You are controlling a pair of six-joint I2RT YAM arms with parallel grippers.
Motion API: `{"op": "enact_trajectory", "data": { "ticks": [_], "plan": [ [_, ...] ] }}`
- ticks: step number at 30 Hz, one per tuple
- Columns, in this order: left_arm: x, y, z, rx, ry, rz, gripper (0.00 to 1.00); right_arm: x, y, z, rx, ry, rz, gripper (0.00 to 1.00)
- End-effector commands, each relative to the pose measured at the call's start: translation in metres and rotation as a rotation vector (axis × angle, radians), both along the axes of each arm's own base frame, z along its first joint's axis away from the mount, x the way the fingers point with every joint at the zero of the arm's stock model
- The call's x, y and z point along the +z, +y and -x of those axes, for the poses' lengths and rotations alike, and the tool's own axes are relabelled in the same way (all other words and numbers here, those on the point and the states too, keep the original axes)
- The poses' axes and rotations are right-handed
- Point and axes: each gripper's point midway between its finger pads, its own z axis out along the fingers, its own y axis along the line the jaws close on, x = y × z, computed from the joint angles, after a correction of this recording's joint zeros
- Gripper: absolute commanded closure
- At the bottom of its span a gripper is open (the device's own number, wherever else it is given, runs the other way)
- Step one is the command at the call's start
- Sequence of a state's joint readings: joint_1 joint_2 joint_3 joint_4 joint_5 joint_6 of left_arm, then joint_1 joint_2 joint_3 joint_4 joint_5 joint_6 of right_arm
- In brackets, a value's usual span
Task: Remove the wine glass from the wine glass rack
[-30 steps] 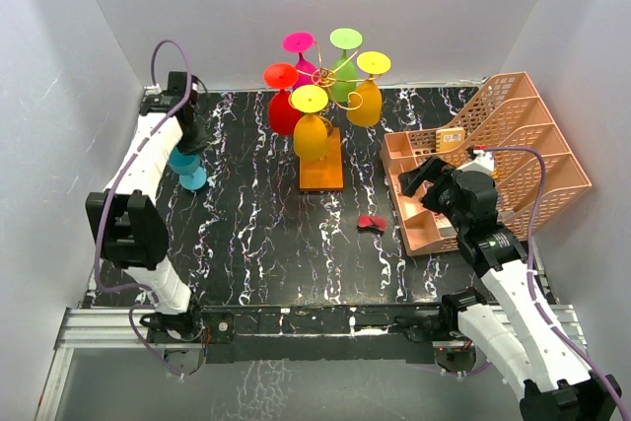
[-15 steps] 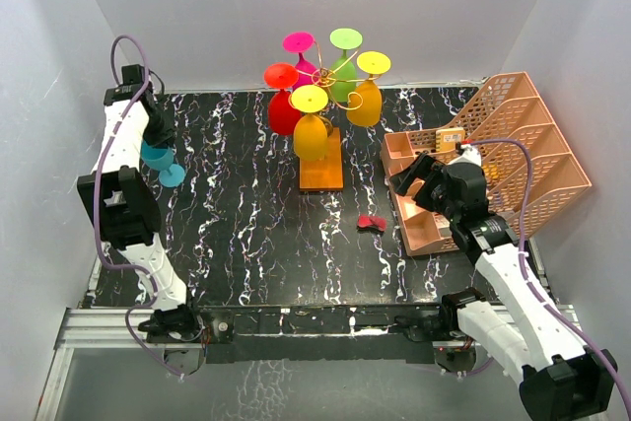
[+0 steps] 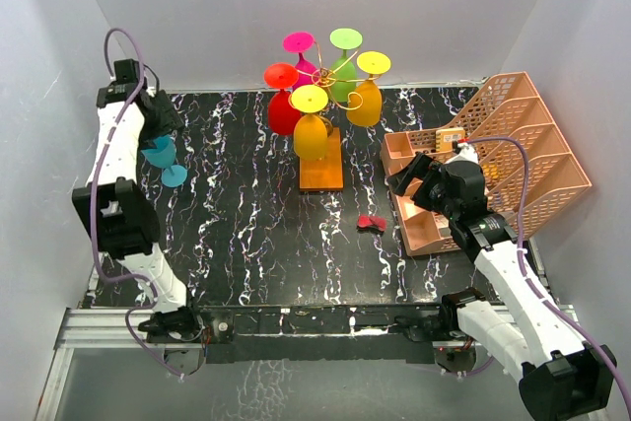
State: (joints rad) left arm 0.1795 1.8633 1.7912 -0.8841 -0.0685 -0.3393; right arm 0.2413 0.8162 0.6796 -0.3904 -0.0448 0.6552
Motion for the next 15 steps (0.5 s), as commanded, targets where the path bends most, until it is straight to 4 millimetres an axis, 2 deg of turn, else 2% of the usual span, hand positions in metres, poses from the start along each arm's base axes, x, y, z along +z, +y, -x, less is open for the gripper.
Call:
{"op": "enact_trajectory", "data": {
  "ticks": [1, 5, 8, 11, 15],
  "plan": [
    [0.089, -0.018, 0.015, -0.036, -0.263, 0.031, 0.30, 0.034, 0.000, -0.012, -0.006, -0.111, -0.002, 0.03],
    [0.113, -0.063, 0.033, -0.170, -0.420, 0.157, 0.24, 0.025, 0.002, -0.008, 0.029, -0.103, 0.022, 0.02],
    [0.121, -0.081, 0.049, -0.220, -0.488, 0.186, 0.24, 0.021, -0.001, -0.006, 0.044, -0.105, 0.060, 0.00],
    [0.118, -0.103, 0.064, -0.281, -0.530, 0.242, 0.24, 0.021, -0.002, -0.005, 0.040, -0.107, 0.058, 0.00],
    [0.092, -0.137, 0.085, -0.352, -0.546, 0.333, 0.23, 0.027, 0.003, -0.007, 0.055, -0.112, 0.040, 0.00]
  ]
}}
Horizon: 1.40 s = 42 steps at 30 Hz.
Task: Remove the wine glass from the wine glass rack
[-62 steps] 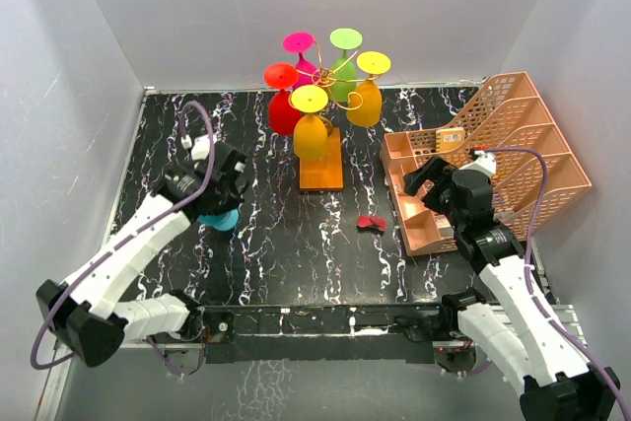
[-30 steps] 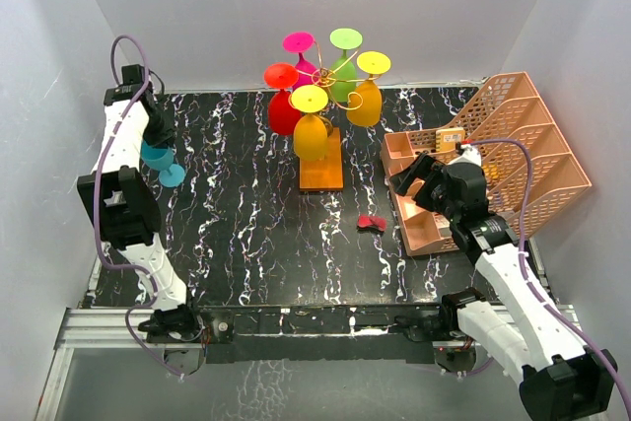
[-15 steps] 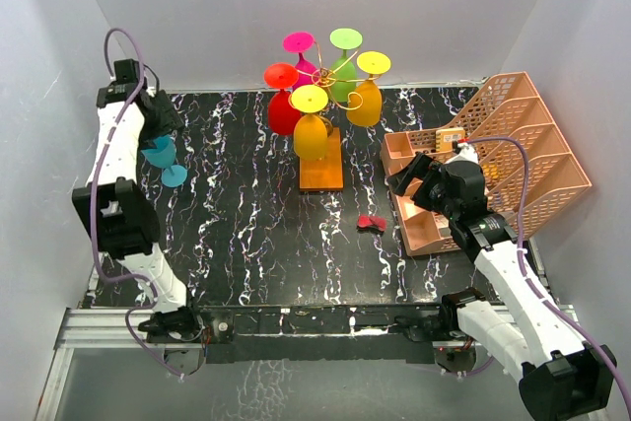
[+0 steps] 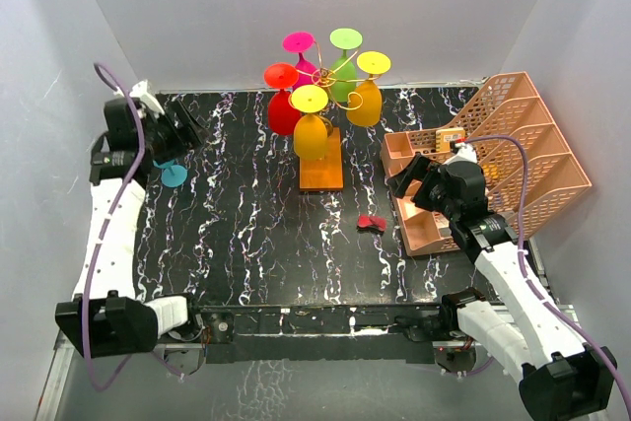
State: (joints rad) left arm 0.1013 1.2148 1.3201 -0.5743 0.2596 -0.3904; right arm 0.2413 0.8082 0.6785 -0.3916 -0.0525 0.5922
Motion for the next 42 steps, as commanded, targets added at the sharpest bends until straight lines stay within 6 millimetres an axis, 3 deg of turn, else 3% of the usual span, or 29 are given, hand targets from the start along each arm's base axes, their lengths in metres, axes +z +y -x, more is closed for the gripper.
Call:
{"op": "enact_trajectory", "data": {
  "ticks": [1, 5, 9, 14, 16, 23, 26, 31, 42],
  "plan": [
    [-0.032, -0.046, 0.017, -0.143, -0.023, 0.110, 0.22, 0.029, 0.007, -0.009, 0.037, -0.093, -0.018, 0.00],
    [-0.060, -0.073, 0.031, -0.240, -0.018, 0.098, 0.15, 0.043, 0.016, -0.013, 0.081, -0.105, -0.035, 0.00],
    [-0.074, -0.075, 0.035, -0.283, -0.027, 0.053, 0.10, 0.068, 0.021, -0.020, 0.099, -0.145, -0.051, 0.01],
    [-0.079, -0.074, 0.039, -0.316, -0.075, 0.010, 0.08, 0.111, 0.068, -0.012, 0.358, -0.189, -0.193, 0.01],
    [-0.079, -0.075, 0.041, -0.325, -0.093, 0.010, 0.07, 0.126, 0.073, -0.015, 0.377, -0.200, -0.211, 0.01],
    [-0.079, -0.079, 0.051, -0.365, -0.105, 0.010, 0.07, 0.161, 0.033, -0.061, 0.110, -0.235, -0.074, 0.01],
    [-0.075, -0.082, 0.054, -0.380, -0.126, 0.023, 0.07, 0.185, 0.031, -0.078, 0.082, -0.267, -0.050, 0.01],
    [-0.071, -0.084, 0.055, -0.390, -0.139, 0.030, 0.06, 0.206, 0.028, -0.108, 0.053, -0.294, -0.043, 0.01],
    [-0.065, -0.084, 0.059, -0.390, -0.163, 0.031, 0.06, 0.235, 0.020, -0.167, 0.026, -0.354, -0.103, 0.03]
  ]
}}
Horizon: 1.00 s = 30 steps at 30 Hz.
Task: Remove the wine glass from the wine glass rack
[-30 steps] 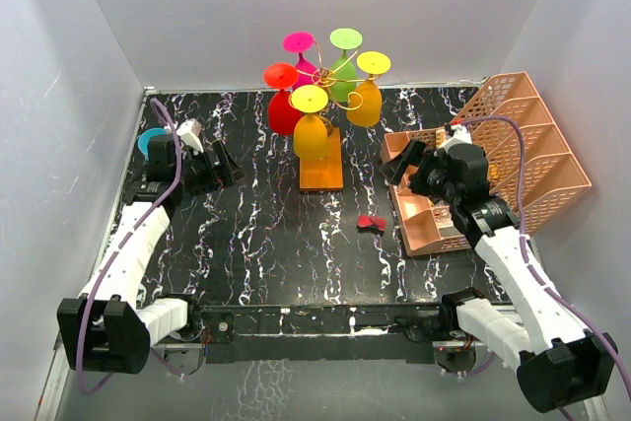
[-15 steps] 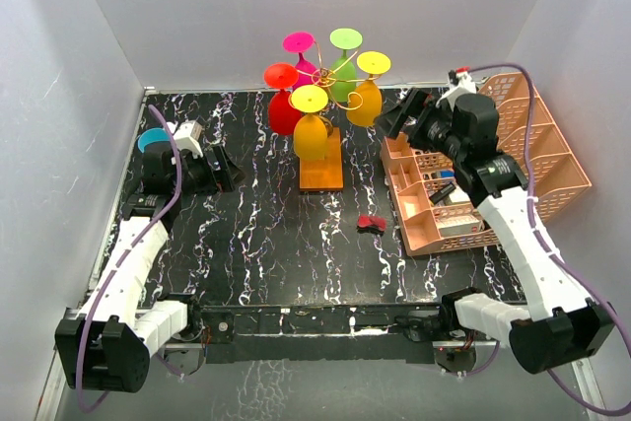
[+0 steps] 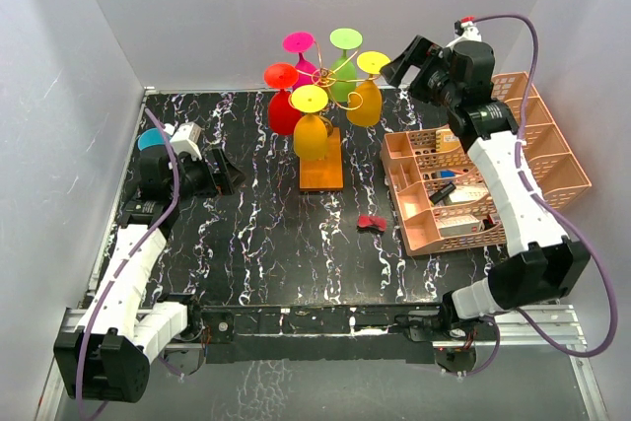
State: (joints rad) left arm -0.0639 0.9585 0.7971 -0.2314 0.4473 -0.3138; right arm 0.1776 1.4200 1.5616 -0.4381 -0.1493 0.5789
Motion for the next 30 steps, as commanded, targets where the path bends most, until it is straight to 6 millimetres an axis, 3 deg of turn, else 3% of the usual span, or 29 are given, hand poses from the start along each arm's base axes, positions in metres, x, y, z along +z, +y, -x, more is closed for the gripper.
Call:
{"op": "enact_trajectory", "data": {
  "ticks": [1, 10, 23, 30],
  "plan": [
    [0.012, -0.004, 0.004, -0.027, -0.060, 0.005, 0.06, 0.049, -0.005, -0.022, -0.005, -0.137, -0.039, 0.04],
    [0.013, -0.002, 0.004, -0.016, -0.064, -0.002, 0.06, 0.044, 0.007, -0.047, 0.065, -0.143, -0.090, 0.12],
    [0.010, 0.000, 0.003, -0.005, -0.057, -0.010, 0.06, 0.028, 0.019, -0.073, 0.116, -0.119, -0.105, 0.35],
    [0.011, 0.001, 0.003, -0.002, -0.058, -0.012, 0.06, 0.020, 0.021, -0.077, 0.123, -0.099, -0.116, 0.48]
  ]
}}
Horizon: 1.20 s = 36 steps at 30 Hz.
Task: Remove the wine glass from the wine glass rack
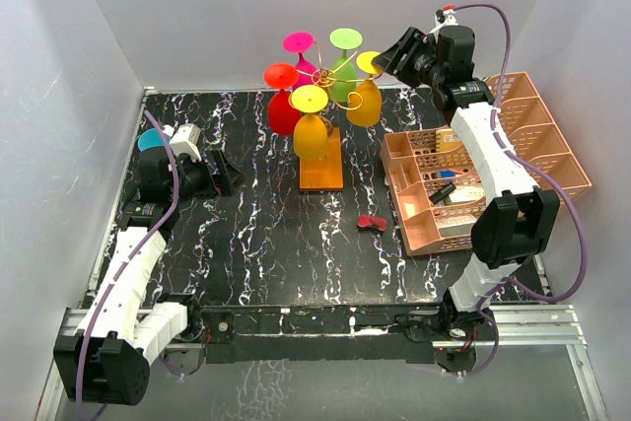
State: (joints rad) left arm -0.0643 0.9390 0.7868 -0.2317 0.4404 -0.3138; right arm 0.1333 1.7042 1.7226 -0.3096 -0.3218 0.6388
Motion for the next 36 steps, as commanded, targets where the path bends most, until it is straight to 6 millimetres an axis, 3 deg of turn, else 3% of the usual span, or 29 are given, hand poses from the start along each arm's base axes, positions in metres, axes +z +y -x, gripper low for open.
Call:
{"op": "enact_trajectory", "data": {
  "ticks": [1, 15, 22, 27, 36],
  "plan": [
    [0.010, 0.000, 0.000, -0.009, -0.047, -0.009, 0.06, 0.042, 0.000, -0.003, 0.007, -0.121, -0.027, 0.50],
    [0.011, -0.002, 0.001, -0.023, -0.052, -0.004, 0.06, 0.045, -0.007, -0.002, -0.022, -0.122, -0.023, 0.77],
    [0.011, -0.002, 0.001, -0.023, -0.051, -0.004, 0.06, 0.055, -0.007, 0.000, -0.037, -0.119, -0.062, 0.84],
    [0.011, -0.003, 0.001, -0.023, -0.050, -0.003, 0.06, 0.063, -0.007, 0.002, -0.060, -0.090, -0.157, 0.92],
    [0.010, -0.003, 0.001, -0.025, -0.047, -0.002, 0.06, 0.082, -0.010, 0.014, -0.031, -0.036, -0.435, 0.92]
  ]
}}
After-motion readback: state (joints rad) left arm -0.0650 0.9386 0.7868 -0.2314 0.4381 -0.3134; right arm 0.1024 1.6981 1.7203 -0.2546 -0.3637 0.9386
